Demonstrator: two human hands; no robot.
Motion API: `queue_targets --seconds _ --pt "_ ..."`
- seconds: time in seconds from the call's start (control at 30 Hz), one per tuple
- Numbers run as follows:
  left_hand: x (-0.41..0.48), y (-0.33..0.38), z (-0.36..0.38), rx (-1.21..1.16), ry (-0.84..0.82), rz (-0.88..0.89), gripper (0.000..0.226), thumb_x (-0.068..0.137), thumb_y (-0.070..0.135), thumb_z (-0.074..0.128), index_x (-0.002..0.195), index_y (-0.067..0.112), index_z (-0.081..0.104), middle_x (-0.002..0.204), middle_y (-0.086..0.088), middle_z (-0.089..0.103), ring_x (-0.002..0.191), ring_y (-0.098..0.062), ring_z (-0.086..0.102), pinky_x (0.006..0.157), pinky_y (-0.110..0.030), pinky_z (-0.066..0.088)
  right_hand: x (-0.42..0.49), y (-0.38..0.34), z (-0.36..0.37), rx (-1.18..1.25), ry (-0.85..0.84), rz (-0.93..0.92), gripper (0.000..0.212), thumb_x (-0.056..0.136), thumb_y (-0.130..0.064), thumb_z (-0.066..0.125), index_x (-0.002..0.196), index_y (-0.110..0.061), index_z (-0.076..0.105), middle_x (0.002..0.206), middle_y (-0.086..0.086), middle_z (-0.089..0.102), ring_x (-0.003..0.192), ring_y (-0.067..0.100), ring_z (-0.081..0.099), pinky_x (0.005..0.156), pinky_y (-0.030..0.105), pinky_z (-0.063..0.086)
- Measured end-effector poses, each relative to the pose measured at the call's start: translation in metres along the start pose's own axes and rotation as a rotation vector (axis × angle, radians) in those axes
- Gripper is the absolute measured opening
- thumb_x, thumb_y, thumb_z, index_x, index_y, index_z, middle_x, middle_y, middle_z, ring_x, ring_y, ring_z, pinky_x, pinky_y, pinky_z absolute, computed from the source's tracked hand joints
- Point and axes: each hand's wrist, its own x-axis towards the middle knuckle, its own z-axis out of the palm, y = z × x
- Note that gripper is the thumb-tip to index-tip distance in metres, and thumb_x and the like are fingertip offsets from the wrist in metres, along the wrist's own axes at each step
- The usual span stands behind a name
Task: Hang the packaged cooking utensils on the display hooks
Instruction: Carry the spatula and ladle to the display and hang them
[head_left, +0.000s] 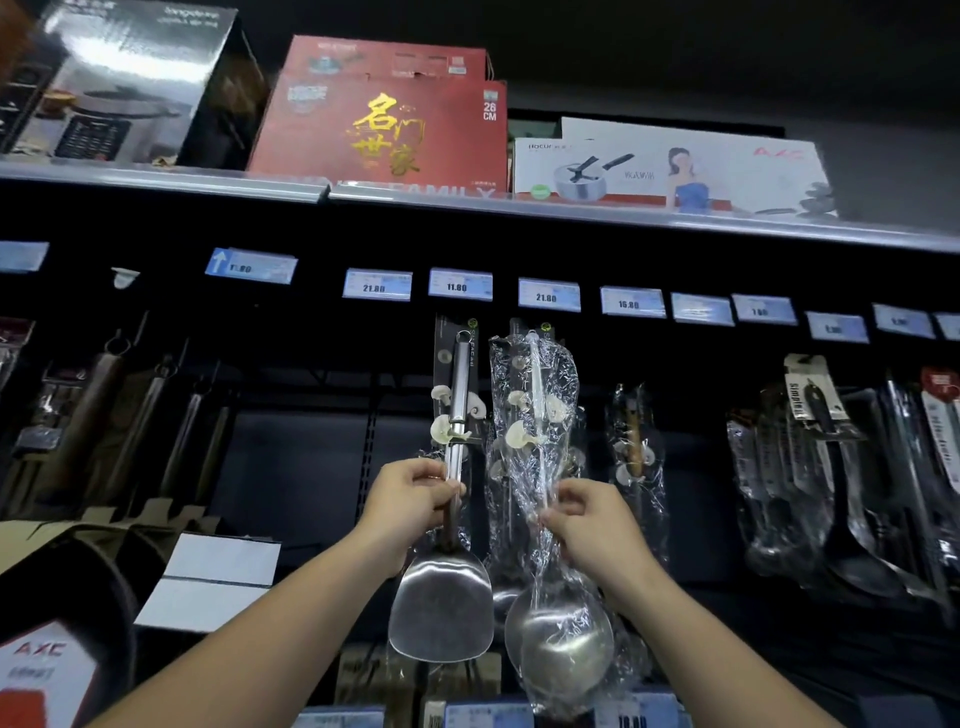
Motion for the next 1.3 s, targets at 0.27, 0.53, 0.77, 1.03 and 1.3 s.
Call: queue_targets --seconds 0.27,0.53,0.77,1.03,1.3 --pt "0.001 -0.002 0.003 -0.005 0.014 -0.003 0.007 0.090 -0.003 0.068 0.087 0.003 0.069 0.081 -0.012 0.074 0.073 -0.021 0.069 0.068 -0.033 0.060 0.003 0.010 -0.003 -0.031 0.024 0.027 0.021 0.093 -0.011 0.067 0.114 -0.013 0.064 0.096 0.002 0.071 0.045 0.008 0.045 0.043 0.019 0.042" --pt "0.002 -0.006 0.008 0.007 0.005 -0.009 0.003 0.089 -0.003 0.069 0.091 -0.001 0.069 0.081 -0.012 0.071 0.071 -0.018 0.069 0.058 -0.025 0.055 0.003 0.011 -0.005 -0.012 0.029 0.034 0.026 0.093 -0.009 0.066 0.119 -0.013 0.063 0.100 0.003 0.071 0.044 0.007 0.045 0.042 0.019 0.042" --pt "0.005 -0.008 0.007 0.011 0.004 0.000 0.003 0.089 -0.002 0.069 0.090 0.000 0.070 0.079 -0.010 0.074 0.074 -0.020 0.070 0.065 -0.031 0.058 0.005 0.006 -0.005 0.006 0.005 0.010 0.013 0.094 -0.007 0.065 0.091 -0.020 0.063 0.092 0.006 0.071 0.041 0.004 0.045 0.041 0.018 0.040" --pt "0.010 -0.012 0.006 0.006 0.012 0.001 0.007 0.088 -0.002 0.069 0.094 0.002 0.070 0.088 -0.016 0.074 0.081 -0.025 0.070 0.087 -0.050 0.058 0.000 0.011 0.000 0.023 0.007 -0.007 0.030 0.092 -0.008 0.067 0.081 -0.033 0.055 0.091 0.001 0.070 0.078 0.031 0.068 0.070 0.039 0.057" --pt "0.016 -0.018 0.007 0.006 -0.002 -0.010 0.016 0.088 0.000 0.071 0.103 -0.002 0.069 0.088 -0.014 0.074 0.081 -0.023 0.072 0.086 -0.047 0.061 0.009 0.016 0.001 0.047 0.011 0.013 0.021 0.093 -0.009 0.066 0.090 -0.028 0.058 0.095 0.001 0.071 0.047 0.008 0.045 0.044 0.022 0.041"
